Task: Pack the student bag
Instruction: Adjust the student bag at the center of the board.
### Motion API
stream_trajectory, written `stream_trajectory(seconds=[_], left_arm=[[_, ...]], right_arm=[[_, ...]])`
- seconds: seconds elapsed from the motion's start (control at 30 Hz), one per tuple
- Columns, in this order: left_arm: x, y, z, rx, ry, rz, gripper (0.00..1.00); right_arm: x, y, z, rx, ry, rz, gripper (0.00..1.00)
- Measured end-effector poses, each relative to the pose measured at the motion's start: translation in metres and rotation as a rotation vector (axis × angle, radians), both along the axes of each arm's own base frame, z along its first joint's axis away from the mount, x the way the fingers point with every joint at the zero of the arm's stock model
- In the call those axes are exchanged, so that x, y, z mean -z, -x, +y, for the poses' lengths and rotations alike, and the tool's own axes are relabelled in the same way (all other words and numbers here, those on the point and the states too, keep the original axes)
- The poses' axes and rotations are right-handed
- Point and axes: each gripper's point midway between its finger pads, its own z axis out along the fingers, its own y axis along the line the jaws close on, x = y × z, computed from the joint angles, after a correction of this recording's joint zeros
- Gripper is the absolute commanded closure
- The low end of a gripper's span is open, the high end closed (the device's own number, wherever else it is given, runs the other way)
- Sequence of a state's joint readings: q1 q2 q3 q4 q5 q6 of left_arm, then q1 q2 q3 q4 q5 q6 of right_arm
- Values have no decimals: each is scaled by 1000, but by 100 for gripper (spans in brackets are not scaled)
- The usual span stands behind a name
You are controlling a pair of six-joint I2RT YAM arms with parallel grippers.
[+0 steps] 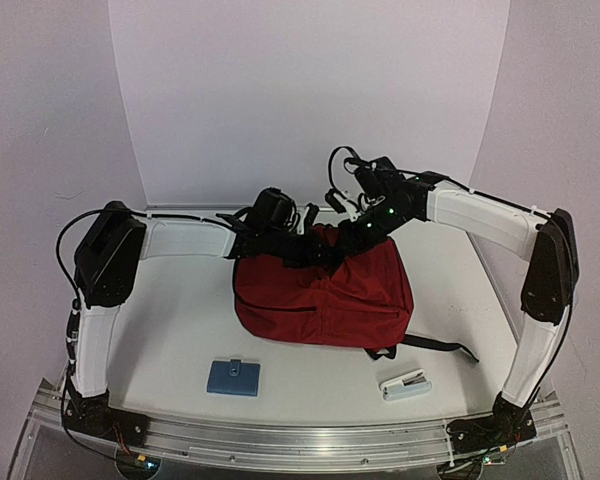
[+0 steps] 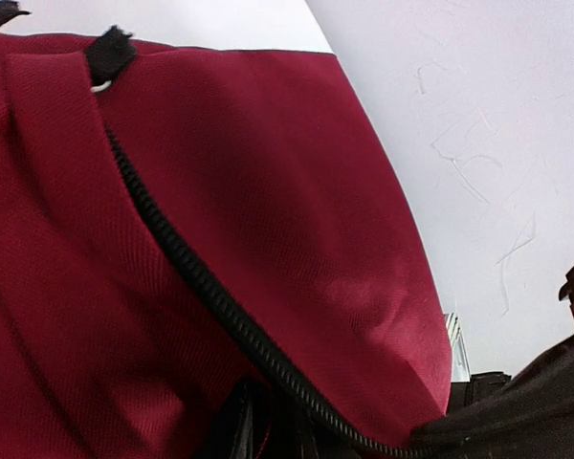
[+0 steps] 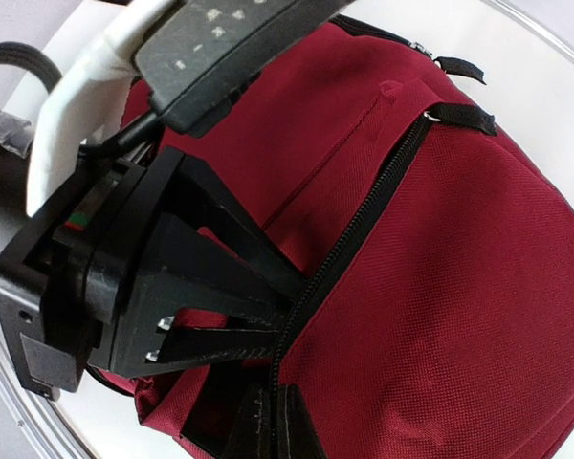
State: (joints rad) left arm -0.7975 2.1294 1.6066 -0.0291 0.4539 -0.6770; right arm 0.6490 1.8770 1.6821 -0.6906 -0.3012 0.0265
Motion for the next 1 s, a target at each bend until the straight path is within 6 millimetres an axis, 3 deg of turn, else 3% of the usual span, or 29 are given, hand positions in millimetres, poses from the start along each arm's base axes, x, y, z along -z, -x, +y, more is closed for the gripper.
stream_trajectory(seconds=[0.2,0.4,0.57,0.77,0.87,1.0], left_arm=[[16,-5,-15,32,20,35,81],[12,-13,-30,34,62,35,58],[4,-9,-20,-3,31,-6,43],[-19,4,35,-99,-65,-42,29],[-51,2,62,-161,-76,-99,23],[-95,7,89,-204,-53,-192,15]], right_arm=[[-3,-1,-1,2,-6,-2,100],[-4,-3,-4,10,-9,-4,100],[-5,-1,-8,13,-15,-8,100],[-2,7,-8,-7,-29,7,48],[-2,10,-9,-22,-32,13,28],[-22,14,-15,-63,-48,-35,8]])
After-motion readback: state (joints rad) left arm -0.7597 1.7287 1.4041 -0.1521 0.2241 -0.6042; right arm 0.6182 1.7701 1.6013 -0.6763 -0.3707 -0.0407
